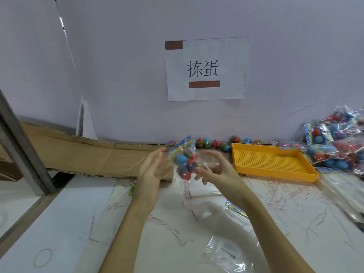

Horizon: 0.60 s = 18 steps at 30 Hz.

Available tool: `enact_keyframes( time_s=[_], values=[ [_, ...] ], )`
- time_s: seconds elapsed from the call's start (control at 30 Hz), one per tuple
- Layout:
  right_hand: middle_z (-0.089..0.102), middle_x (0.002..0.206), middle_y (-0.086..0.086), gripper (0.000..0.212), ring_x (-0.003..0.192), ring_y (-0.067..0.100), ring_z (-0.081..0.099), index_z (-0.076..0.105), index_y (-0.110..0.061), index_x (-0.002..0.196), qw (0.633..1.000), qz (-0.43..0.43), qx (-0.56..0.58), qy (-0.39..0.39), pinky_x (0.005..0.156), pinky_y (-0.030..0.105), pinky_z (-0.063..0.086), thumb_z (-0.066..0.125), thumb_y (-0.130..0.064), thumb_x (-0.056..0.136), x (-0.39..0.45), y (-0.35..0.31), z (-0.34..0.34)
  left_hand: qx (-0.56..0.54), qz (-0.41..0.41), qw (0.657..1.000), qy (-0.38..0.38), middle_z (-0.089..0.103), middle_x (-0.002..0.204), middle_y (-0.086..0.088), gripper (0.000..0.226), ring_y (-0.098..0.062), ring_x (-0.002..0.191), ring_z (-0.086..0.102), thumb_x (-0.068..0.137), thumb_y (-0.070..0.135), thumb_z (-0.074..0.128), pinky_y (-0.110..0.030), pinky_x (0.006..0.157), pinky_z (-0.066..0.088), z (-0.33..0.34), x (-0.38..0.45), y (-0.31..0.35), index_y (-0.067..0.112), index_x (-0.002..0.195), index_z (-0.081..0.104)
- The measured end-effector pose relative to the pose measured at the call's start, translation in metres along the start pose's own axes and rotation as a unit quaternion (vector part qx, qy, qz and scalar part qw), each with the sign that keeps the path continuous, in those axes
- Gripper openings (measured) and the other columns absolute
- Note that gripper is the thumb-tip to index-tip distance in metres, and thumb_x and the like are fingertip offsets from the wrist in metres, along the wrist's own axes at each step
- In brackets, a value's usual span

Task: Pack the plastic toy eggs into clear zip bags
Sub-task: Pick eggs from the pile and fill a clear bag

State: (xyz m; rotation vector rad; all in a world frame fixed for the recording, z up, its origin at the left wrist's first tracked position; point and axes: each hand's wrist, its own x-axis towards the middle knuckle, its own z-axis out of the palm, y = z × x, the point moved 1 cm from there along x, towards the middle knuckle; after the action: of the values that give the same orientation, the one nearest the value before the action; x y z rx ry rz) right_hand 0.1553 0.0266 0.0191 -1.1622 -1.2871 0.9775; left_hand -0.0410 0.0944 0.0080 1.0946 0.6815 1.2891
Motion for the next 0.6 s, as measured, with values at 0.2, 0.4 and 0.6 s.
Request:
enact_keyframes(
  time_s=[0.2, 0.4, 0.6],
  values=[
    [0.076, 0.096, 0.003, 0.021, 0.082, 0.012, 0.067, 0.076, -0.030, 0.113, 0.997, 0.016, -0.034, -0.067, 0.069, 0.023, 0.052, 0.061, -0.022, 0.102, -0.002, 0.000, 0.000, 0.105, -0.057, 0.993, 0.002, 0.080, 0.099, -0.008, 0.039, -0.020, 0.088, 0.078, 0.089, 0.056, 0.069, -0.027, 0.066, 0.061, -0.009, -0.003, 0.000, 0.021, 0.098, 0.082],
    [0.078, 0.092, 0.002, 0.033, 0.084, 0.015, 0.073, 0.079, -0.030, 0.111, 0.999, 0.030, -0.027, -0.012, 0.069, 0.025, 0.055, 0.052, -0.047, 0.102, -0.001, 0.002, 0.007, 0.328, 0.137, 0.932, 0.073, 0.067, 0.075, -0.001, 0.026, -0.009, 0.067, 0.062, 0.106, 0.030, 0.054, -0.021, 0.060, 0.050, -0.010, 0.000, -0.006, 0.020, 0.085, 0.067],
    [0.078, 0.097, 0.001, 0.031, 0.085, 0.018, 0.076, 0.076, -0.042, 0.101, 0.995, 0.076, 0.057, -0.012, 0.068, 0.027, 0.060, 0.050, -0.057, 0.095, 0.001, 0.003, 0.019, 0.380, 0.226, 0.885, 0.142, 0.044, 0.060, 0.010, 0.028, -0.001, 0.055, 0.048, 0.111, 0.024, 0.041, -0.016, 0.050, 0.039, 0.007, -0.007, -0.013, 0.019, 0.084, 0.049]
  ],
)
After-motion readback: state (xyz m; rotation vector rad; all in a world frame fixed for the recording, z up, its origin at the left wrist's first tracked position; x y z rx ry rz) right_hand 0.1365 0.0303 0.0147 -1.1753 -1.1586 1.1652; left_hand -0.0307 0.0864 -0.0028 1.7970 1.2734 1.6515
